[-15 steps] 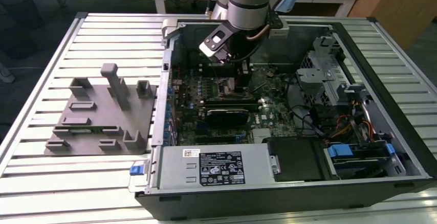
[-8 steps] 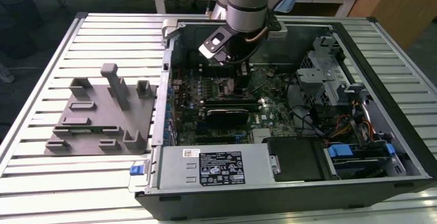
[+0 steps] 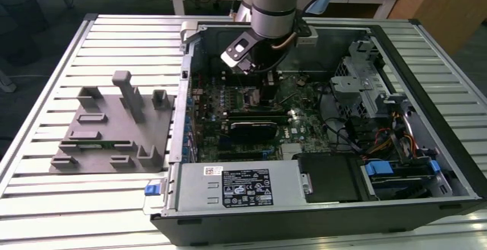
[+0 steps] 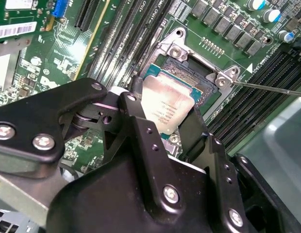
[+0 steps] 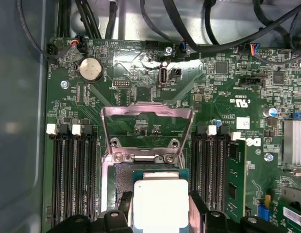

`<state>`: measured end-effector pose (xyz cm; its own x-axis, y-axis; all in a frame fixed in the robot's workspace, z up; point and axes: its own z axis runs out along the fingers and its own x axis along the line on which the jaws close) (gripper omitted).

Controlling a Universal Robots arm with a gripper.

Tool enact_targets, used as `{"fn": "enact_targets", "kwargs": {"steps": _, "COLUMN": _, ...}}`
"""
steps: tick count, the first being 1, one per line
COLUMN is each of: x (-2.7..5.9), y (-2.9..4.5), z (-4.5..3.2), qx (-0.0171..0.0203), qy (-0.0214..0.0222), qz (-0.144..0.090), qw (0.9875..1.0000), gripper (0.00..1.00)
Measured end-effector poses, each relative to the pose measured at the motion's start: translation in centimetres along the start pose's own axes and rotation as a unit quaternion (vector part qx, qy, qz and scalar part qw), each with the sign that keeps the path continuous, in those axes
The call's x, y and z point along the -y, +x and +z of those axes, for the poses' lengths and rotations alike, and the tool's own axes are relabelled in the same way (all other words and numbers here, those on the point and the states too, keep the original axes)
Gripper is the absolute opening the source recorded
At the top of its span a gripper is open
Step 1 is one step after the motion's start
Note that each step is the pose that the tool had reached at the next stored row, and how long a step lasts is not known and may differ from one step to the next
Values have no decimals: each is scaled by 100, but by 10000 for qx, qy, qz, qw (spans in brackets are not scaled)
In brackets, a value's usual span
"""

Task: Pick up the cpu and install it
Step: 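Place the cpu into insertion slot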

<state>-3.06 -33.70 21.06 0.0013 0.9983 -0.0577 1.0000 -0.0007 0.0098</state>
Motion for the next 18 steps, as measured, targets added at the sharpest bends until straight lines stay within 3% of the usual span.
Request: {"fn": "enact_targets", "kwargs": {"steps": 18, "x": 33, "y": 114, "z": 109, "qx": 1, "qy": 7, "qz": 127, "qw": 9999, "gripper": 55}}
